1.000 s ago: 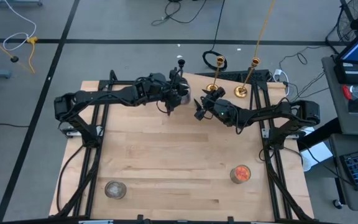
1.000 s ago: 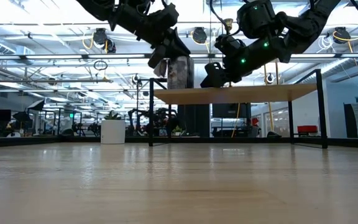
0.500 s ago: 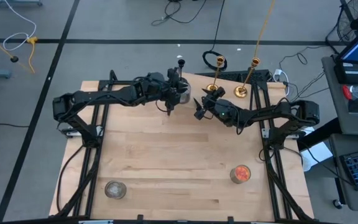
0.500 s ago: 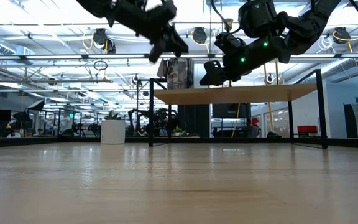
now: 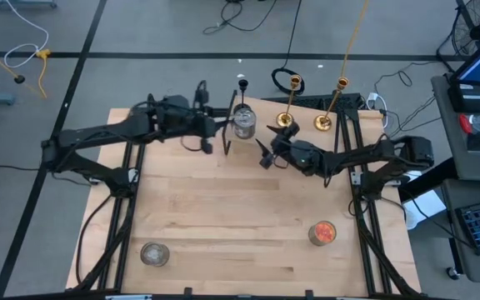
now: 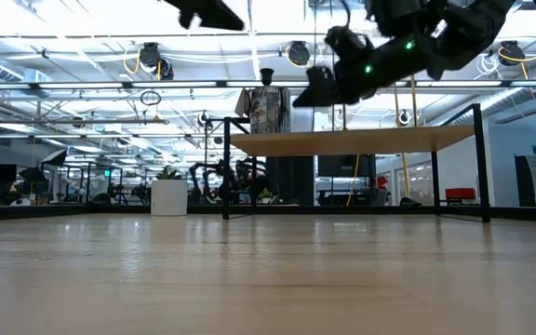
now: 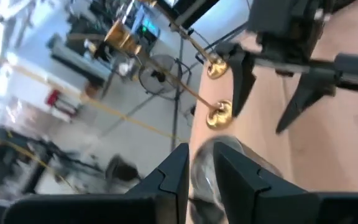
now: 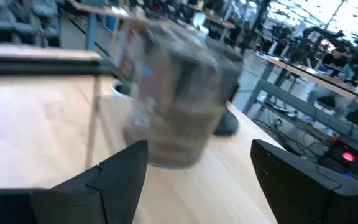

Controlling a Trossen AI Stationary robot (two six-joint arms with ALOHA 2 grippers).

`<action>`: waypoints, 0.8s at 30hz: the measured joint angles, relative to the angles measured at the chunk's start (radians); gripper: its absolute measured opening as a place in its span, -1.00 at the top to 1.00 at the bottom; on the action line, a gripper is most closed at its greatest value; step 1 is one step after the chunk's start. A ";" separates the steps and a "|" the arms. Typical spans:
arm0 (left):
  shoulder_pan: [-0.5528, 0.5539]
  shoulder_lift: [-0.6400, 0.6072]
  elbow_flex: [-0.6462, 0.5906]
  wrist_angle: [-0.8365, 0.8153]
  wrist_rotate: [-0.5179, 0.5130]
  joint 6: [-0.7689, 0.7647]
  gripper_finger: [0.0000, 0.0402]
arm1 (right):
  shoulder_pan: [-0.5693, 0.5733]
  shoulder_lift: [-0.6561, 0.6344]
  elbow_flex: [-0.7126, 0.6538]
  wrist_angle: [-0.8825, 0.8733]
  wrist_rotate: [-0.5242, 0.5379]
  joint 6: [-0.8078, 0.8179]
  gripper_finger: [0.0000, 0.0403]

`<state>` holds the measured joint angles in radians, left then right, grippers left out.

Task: Pick & Place candle stick holders
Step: Put the orange scented candle on the shelf

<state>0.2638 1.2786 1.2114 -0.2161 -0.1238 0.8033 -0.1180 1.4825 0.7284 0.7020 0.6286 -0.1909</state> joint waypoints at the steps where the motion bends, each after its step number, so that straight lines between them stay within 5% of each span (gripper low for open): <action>1: -0.006 -0.022 0.000 -0.039 -0.010 -0.036 0.60 | 0.013 -0.009 0.000 0.005 0.000 0.005 -0.41; 8: -0.051 -0.159 0.000 -0.345 -0.023 -0.283 0.60 | 0.124 -0.036 0.000 -0.004 -0.003 0.047 -0.41; 15: -0.100 -0.194 -0.001 -0.571 0.141 -0.503 0.60 | 0.238 -0.035 0.000 -0.016 -0.005 0.077 -0.41; 24: -0.193 -0.197 -0.179 -0.415 0.166 -0.650 0.60 | 0.338 -0.062 0.000 -0.243 -0.132 0.298 -0.41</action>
<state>0.0707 1.0812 1.0327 -0.6309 0.0422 0.1532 0.2199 1.4204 0.7284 0.4588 0.4961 0.1070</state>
